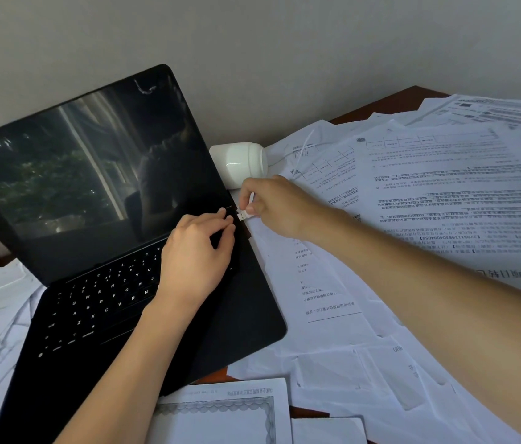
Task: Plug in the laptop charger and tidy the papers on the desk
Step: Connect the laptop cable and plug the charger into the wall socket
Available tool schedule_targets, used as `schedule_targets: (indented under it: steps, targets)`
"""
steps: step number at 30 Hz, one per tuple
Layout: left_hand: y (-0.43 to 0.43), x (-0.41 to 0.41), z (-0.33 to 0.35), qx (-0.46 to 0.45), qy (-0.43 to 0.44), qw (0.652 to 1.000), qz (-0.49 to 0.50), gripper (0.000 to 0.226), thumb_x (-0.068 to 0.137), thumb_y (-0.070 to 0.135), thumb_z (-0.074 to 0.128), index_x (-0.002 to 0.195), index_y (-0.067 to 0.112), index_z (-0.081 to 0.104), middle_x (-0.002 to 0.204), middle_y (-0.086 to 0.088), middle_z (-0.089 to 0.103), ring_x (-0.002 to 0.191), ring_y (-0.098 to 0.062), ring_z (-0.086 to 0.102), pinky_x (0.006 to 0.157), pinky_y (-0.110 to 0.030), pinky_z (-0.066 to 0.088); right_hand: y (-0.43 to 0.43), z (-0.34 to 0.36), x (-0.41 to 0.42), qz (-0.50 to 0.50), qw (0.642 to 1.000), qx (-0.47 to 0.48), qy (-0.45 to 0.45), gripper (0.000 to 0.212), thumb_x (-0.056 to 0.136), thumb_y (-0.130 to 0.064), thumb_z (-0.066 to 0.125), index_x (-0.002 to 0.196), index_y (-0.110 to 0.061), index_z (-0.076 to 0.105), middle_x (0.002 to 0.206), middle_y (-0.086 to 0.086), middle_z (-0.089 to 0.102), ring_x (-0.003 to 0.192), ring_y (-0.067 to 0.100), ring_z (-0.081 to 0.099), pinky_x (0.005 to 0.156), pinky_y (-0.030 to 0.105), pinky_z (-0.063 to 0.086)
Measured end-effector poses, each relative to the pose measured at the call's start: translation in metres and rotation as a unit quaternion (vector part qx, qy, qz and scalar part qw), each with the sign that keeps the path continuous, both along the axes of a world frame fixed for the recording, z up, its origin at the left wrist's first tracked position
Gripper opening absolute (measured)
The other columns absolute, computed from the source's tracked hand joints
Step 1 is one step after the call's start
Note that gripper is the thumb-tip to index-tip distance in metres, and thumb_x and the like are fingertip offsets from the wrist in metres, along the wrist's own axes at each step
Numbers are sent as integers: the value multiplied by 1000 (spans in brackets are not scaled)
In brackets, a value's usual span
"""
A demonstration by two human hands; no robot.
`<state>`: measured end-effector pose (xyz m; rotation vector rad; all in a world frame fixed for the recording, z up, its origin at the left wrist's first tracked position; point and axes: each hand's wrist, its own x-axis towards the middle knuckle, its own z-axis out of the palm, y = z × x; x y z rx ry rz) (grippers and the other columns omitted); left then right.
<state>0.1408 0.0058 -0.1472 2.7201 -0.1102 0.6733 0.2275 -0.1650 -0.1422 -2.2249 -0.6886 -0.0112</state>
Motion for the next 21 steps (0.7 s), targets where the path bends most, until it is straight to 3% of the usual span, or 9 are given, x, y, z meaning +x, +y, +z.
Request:
schedule_targets:
  steps: [5, 10, 13, 15, 21]
  targets:
    - [-1, 0, 0, -4, 0, 1000, -2, 20, 99, 18, 68, 115, 19, 80, 127, 5, 74, 113, -25, 63, 89, -39, 53, 3, 4, -2, -17, 1000, -5, 18, 12, 101, -14, 55, 97, -19, 65, 97, -1, 60, 94, 20, 63, 80, 35, 53]
    - [0, -1, 1, -8, 0, 1000, -4, 21, 99, 18, 67, 116, 18, 80, 128, 5, 73, 115, -25, 63, 89, -39, 53, 0, 13, -8, 0, 998, -67, 0, 13, 104, -13, 48, 109, -15, 59, 88, -5, 51, 80, 11, 50, 61, 25, 38]
    - [0, -1, 1, -7, 3, 1000, -5, 21, 99, 18, 67, 117, 19, 79, 129, 6, 73, 116, -24, 62, 89, -37, 51, -3, 14, -9, 24, 996, -86, 29, 17, 101, -26, 59, 116, -19, 55, 111, 4, 51, 99, 19, 53, 81, 32, 47]
    - [0, -1, 1, -10, 3, 1000, -3, 22, 99, 18, 67, 117, 19, 79, 128, 6, 73, 116, -23, 62, 89, -35, 49, -2, 9, -7, 18, 994, -111, 7, 22, 100, -26, 60, 120, -20, 54, 120, 10, 47, 104, 24, 53, 84, 35, 47]
    - [1, 0, 0, -12, 5, 1000, -5, 21, 99, 18, 67, 116, 20, 80, 129, 5, 73, 116, -23, 62, 89, -33, 47, 3, 4, -2, 13, 991, -109, -72, 16, 100, -10, 58, 112, -4, 68, 113, 15, 62, 110, 24, 52, 81, 30, 42]
